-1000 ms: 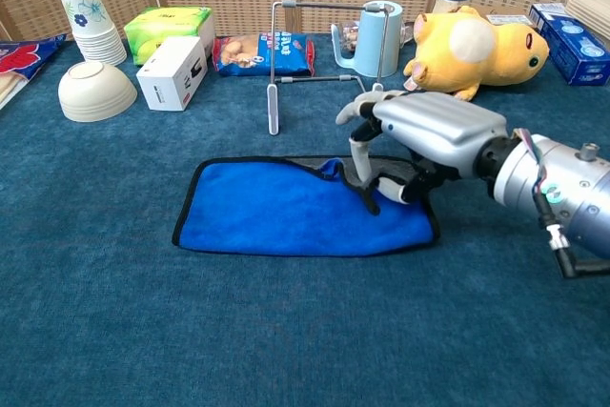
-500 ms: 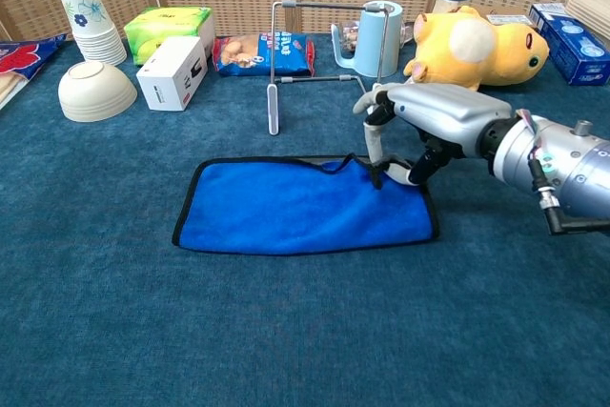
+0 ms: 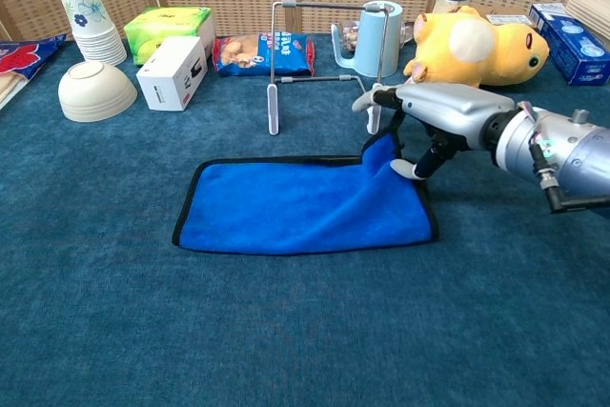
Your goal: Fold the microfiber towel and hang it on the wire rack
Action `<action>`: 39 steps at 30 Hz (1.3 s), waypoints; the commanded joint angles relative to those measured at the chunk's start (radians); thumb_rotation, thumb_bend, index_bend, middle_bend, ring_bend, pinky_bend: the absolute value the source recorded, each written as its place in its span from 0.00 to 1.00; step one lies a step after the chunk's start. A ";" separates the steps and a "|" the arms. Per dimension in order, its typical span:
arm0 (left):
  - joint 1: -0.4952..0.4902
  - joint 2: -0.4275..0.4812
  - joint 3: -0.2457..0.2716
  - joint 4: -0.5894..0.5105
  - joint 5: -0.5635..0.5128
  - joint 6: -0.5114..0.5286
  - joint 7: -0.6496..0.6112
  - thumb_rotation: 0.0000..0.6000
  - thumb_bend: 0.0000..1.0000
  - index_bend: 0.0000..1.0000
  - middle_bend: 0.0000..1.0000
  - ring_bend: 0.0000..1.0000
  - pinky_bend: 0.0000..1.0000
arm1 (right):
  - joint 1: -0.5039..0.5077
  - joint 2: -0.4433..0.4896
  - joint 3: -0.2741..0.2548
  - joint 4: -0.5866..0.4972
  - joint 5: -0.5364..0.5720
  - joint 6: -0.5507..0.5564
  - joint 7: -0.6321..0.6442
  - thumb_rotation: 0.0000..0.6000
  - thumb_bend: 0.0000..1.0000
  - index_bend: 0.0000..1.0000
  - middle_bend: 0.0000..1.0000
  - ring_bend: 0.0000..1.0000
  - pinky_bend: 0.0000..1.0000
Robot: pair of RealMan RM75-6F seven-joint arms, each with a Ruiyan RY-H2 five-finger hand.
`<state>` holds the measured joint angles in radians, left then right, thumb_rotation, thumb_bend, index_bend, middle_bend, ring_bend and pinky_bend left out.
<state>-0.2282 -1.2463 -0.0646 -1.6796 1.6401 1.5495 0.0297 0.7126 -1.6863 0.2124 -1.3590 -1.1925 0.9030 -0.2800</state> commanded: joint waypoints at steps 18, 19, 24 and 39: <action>0.018 0.008 0.006 -0.005 0.010 0.016 0.022 1.00 0.24 0.33 0.08 0.00 0.00 | -0.007 0.093 -0.022 -0.144 0.000 0.042 -0.048 1.00 0.38 0.03 0.00 0.00 0.00; 0.019 0.009 0.007 -0.004 0.011 0.016 0.023 1.00 0.24 0.33 0.08 0.00 0.00 | -0.005 0.087 -0.026 -0.143 0.002 0.039 -0.053 1.00 0.38 0.03 0.00 0.00 0.00; 0.022 0.011 0.010 -0.005 0.017 0.018 0.023 1.00 0.24 0.33 0.08 0.00 0.00 | 0.005 0.056 -0.037 -0.118 0.007 0.039 -0.075 1.00 0.37 0.03 0.00 0.00 0.00; -0.002 -0.015 0.022 0.055 0.038 -0.030 0.060 1.00 0.24 0.33 0.08 0.00 0.00 | -0.044 0.114 -0.057 -0.166 0.013 0.124 -0.113 1.00 0.34 0.03 0.00 0.00 0.00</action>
<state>-0.2297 -1.2599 -0.0432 -1.6262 1.6781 1.5212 0.0910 0.6721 -1.5765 0.1586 -1.5213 -1.1819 1.0235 -0.3902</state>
